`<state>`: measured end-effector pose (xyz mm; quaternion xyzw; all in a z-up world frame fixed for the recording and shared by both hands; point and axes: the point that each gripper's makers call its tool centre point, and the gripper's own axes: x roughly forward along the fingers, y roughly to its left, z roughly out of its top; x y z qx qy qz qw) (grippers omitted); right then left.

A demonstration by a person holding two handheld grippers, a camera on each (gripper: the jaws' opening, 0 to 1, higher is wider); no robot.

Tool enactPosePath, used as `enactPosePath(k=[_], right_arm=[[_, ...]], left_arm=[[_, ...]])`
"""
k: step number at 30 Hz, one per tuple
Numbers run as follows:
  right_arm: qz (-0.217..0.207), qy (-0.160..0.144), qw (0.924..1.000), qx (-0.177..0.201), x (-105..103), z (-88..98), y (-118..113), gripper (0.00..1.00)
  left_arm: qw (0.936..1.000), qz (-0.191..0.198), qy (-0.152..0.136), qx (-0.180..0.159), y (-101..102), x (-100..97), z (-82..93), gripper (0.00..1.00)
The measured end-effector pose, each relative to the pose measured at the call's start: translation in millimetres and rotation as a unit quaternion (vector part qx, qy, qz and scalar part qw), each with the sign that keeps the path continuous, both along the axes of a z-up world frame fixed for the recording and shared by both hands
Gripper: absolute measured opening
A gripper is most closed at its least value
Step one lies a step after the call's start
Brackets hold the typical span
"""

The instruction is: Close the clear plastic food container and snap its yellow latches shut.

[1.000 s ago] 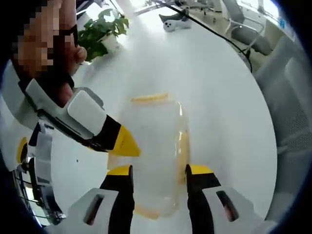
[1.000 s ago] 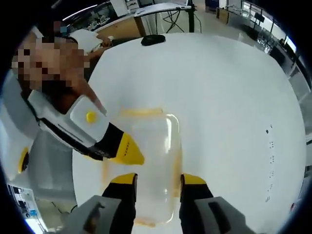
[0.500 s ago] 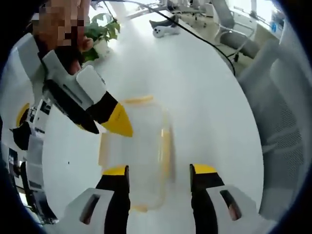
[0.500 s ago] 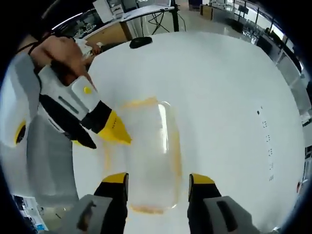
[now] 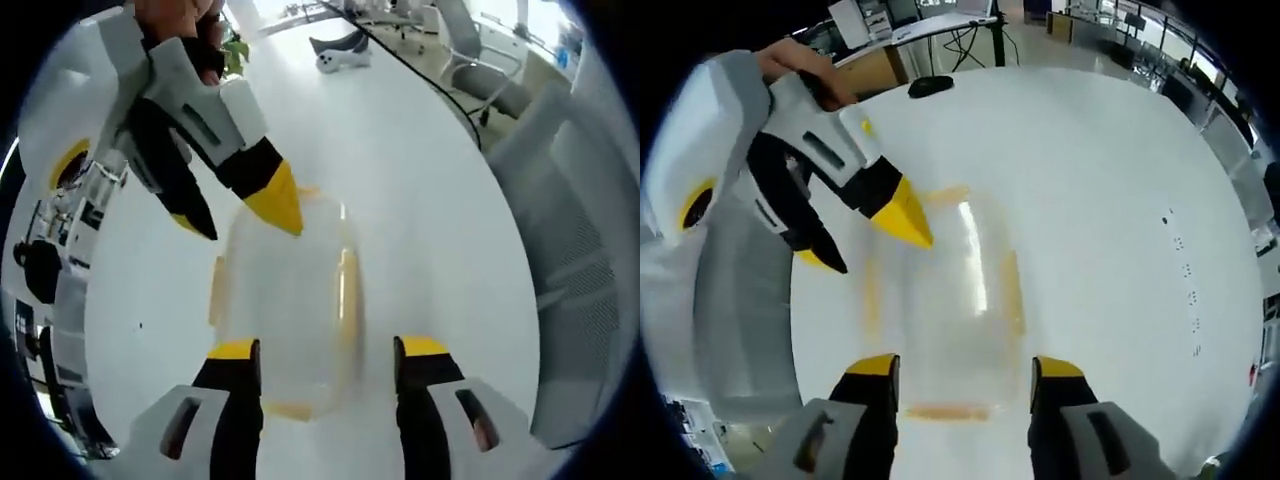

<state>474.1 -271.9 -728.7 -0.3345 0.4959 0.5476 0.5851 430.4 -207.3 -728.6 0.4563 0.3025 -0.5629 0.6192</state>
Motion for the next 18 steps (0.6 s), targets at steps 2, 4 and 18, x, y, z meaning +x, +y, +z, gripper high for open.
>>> enactPosePath(k=[2, 4, 18], right_arm=[[-0.001, -0.001, 1.0, 0.0, -1.3, -0.2, -0.3, 0.5], [0.0, -0.007, 1.0, -0.004, -2.8, 0.0, -1.9, 0.49], [0.022, -0.039, 0.9988, -0.017, -13.4, 1.6, -11.5, 0.59]], left_arm=[[1.0, -0.001, 0.0, 0.001, 1.1, 0.8, 0.0, 0.52], [1.0, -0.001, 0.001, 0.003, 2.4, 2.2, 0.5, 0.54], [0.9998, 0.002, -0.015, 0.014, 6.1, 19.1, 2.7, 0.63]])
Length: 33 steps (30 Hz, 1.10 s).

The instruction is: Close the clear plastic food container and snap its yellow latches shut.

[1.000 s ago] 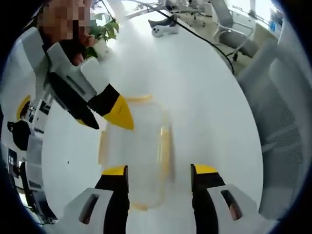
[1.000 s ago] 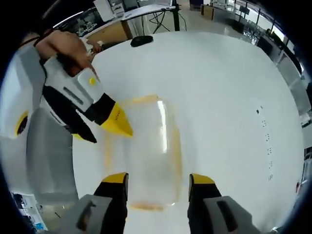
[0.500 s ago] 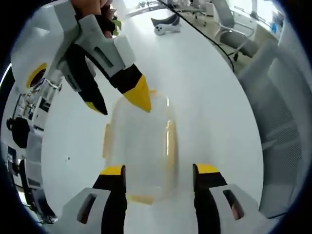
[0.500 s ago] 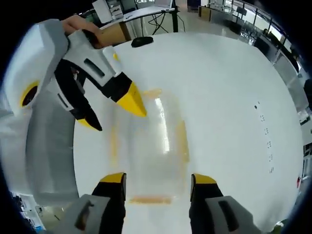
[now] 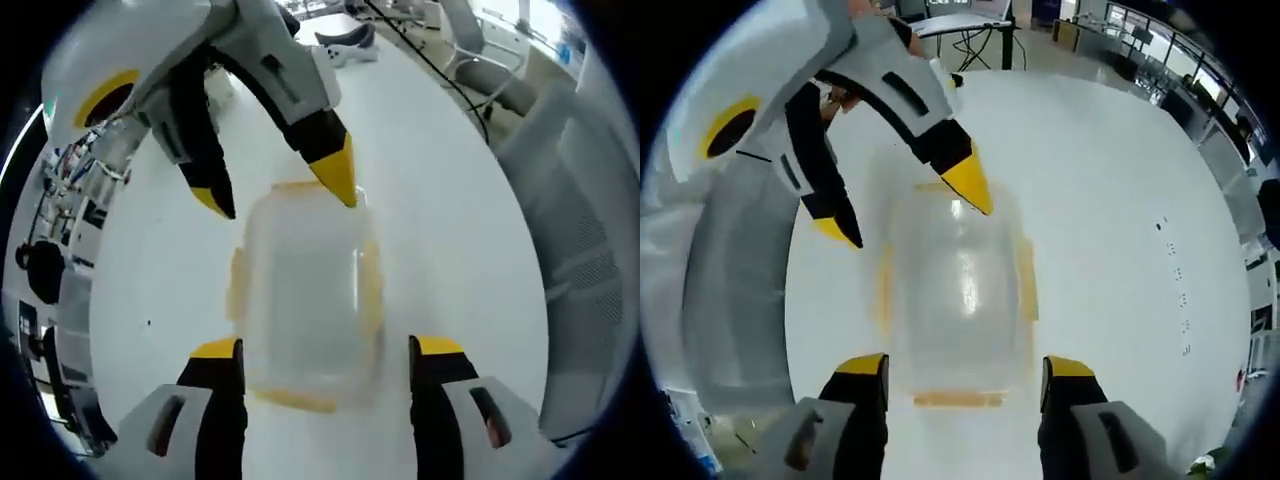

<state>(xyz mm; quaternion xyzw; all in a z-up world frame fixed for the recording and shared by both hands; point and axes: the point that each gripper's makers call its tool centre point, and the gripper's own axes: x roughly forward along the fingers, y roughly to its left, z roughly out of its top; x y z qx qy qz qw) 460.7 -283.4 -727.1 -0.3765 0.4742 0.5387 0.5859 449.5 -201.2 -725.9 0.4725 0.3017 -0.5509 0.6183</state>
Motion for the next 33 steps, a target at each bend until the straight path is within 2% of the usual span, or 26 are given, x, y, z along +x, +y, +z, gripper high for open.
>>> enactPosePath(k=[8, 16, 23, 27, 33], right_arm=[[0.003, -0.008, 0.9999, 0.006, -8.5, -3.9, -0.3, 0.69], [0.007, -0.035, 0.9993, 0.005, -8.3, -11.5, 1.4, 0.78], [0.008, -0.05, 0.9987, 0.001, -6.7, -19.5, -0.3, 0.79], [0.003, -0.059, 0.9983, 0.002, -4.0, -21.7, 0.3, 0.78], [0.008, -0.069, 0.9976, -0.004, -3.2, -28.2, 0.1, 0.76]], left_arm=[[1.0, 0.006, 0.005, 0.007, 5.7, 7.8, -5.1, 0.71], [0.9996, 0.009, 0.001, 0.029, 10.7, 13.6, -19.3, 0.79], [0.9994, 0.012, -0.003, 0.034, 8.1, 19.3, -25.4, 0.8], [0.9991, 0.025, 0.005, 0.034, 7.5, 21.7, -30.0, 0.83], [0.9987, 0.014, 0.001, 0.049, 9.8, 23.0, -37.7, 0.84]])
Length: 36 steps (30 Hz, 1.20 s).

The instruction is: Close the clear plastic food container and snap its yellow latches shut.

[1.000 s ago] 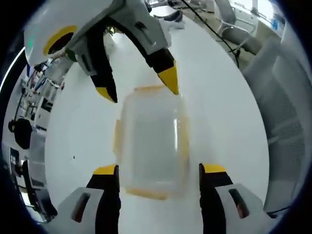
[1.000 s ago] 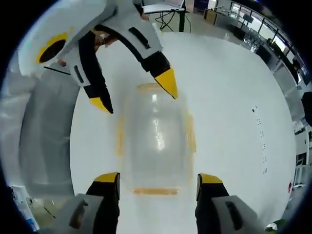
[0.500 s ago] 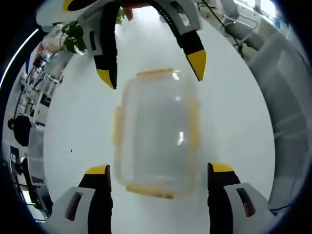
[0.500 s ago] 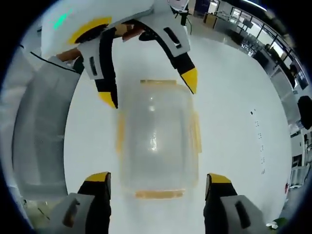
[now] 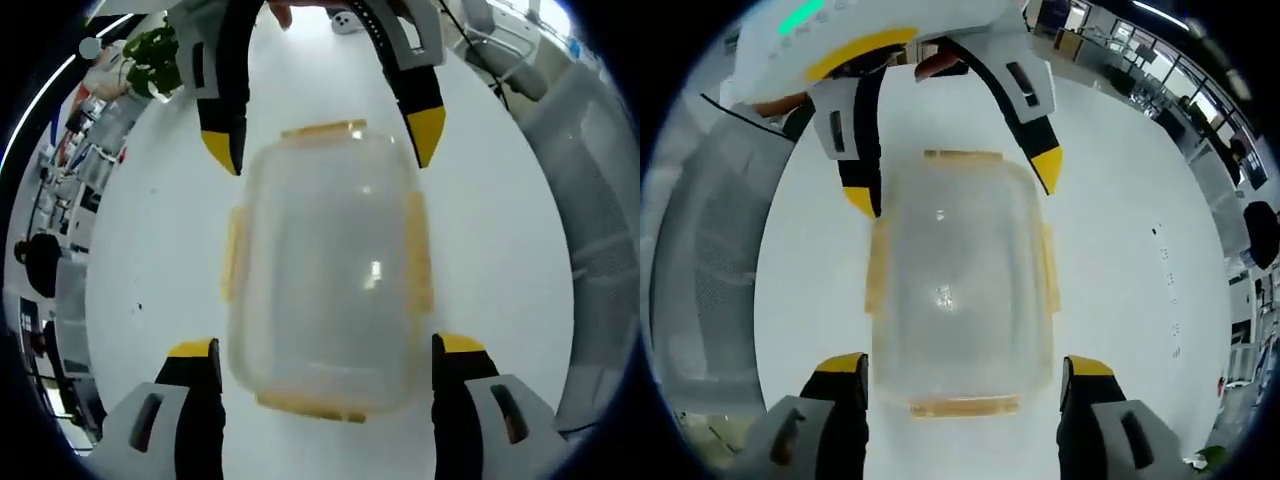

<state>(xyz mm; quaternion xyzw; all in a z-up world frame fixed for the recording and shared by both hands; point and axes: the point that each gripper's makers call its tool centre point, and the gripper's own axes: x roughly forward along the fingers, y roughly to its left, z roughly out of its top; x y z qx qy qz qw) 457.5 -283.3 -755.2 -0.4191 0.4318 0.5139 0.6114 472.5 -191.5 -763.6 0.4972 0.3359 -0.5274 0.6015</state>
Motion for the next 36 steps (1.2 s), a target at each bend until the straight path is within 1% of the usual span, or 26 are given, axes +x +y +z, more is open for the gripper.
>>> enactPosePath(k=[2, 5, 8, 21, 25, 32, 36], right_arm=[[-0.003, 0.003, 1.0, 0.002, -0.3, -0.7, 0.4, 0.76], [-0.003, 0.008, 1.0, 0.004, -1.2, -2.1, 0.4, 0.74], [0.001, 0.01, 1.0, 0.003, -1.6, -3.2, 0.3, 0.73], [0.007, 0.013, 0.9999, -0.001, -3.2, -3.2, 4.1, 0.73], [0.013, 0.014, 0.9998, -0.001, -6.4, -3.0, 10.6, 0.73], [0.026, 0.016, 0.9995, 0.003, -10.0, -2.9, 29.6, 0.73], [0.043, 0.015, 0.999, -0.001, -11.8, -3.4, 42.4, 0.73]], left_arm=[[1.0, 0.001, 0.006, -0.002, -1.2, -1.1, -0.9, 0.83], [1.0, -0.005, 0.006, 0.0, -2.5, -0.5, -3.6, 0.81], [1.0, -0.001, 0.003, 0.001, -3.5, 3.1, -3.1, 0.78], [1.0, -0.002, 0.003, 0.008, 1.5, 0.7, -4.2, 0.78], [1.0, 0.004, 0.006, 0.006, 7.9, -4.0, -2.9, 0.78], [0.9998, 0.016, 0.005, 0.006, 28.0, -9.5, -3.8, 0.78], [0.9994, 0.034, 0.005, -0.001, 40.5, -14.8, -3.1, 0.78]])
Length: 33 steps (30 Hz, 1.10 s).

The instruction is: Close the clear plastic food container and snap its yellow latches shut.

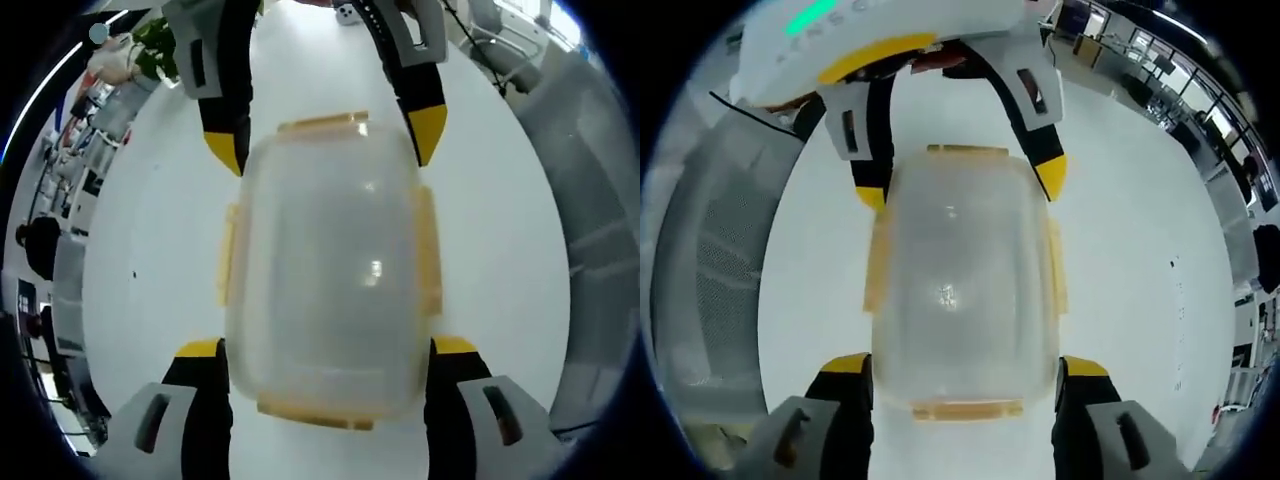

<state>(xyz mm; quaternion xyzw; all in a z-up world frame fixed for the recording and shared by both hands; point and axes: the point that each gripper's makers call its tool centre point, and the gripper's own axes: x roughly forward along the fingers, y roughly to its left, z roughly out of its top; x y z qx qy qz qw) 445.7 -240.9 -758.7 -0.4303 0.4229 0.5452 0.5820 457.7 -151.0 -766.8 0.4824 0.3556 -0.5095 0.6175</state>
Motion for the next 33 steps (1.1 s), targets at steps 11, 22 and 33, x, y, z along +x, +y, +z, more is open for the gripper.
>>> enactPosePath(k=[11, 22, 33], right_arm=[[0.005, -0.007, 0.9999, 0.008, 5.9, -2.0, 33.6, 0.73], [0.0, -0.006, 0.9999, 0.013, 20.4, -2.2, 46.3, 0.74], [0.003, -0.008, 0.9999, 0.011, 35.7, -3.2, 49.7, 0.74]], left_arm=[[0.9999, 0.011, -0.004, 0.008, 33.3, 5.8, -1.2, 0.78], [0.9998, 0.016, -0.009, 0.0, 43.7, 20.9, -1.8, 0.78], [0.9998, 0.017, -0.01, -0.006, 47.7, 38.4, -3.5, 0.79]])
